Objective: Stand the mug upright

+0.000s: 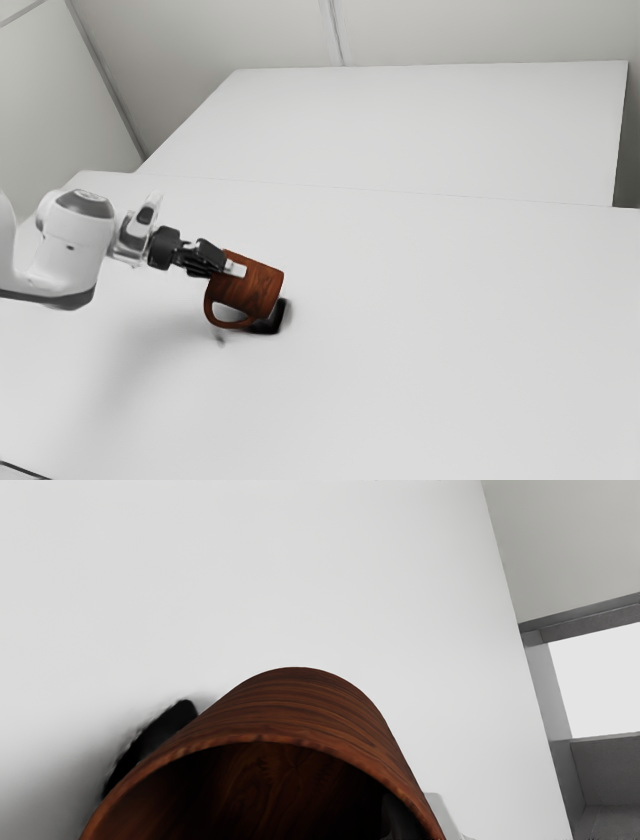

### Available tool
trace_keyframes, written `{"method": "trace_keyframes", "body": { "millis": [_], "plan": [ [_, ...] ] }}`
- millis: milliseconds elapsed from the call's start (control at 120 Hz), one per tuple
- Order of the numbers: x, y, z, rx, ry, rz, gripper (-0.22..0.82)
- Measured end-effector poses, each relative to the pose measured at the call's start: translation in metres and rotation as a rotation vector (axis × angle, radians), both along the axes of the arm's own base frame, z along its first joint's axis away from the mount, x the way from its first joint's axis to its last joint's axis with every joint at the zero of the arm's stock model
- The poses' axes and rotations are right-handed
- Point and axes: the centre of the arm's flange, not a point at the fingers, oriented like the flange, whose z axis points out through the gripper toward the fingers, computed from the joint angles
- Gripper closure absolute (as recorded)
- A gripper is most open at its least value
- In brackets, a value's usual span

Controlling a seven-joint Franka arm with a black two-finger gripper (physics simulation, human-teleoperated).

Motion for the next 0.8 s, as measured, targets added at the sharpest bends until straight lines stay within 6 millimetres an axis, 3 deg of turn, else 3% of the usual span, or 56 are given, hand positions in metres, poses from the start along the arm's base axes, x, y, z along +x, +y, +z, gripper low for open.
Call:
{"method": "trace_keyframes", "body": {
  "millis": [242,383,450,617,800],
  "plan": [
    [0.01,-0.013,0.058,0.149,-0.068,-0.084,0.78],
    [0.015,-0.066,0.084,0.349,-0.035,-0.265,0.78],
    [0.014,-0.087,0.091,0.44,-0.009,-0.324,0.78],
    [0.003,-0.116,0.111,0.689,0.042,-0.378,0.79],
    [-0.016,-0.128,0.101,0.865,0.072,-0.323,0.79]
  ]
}}
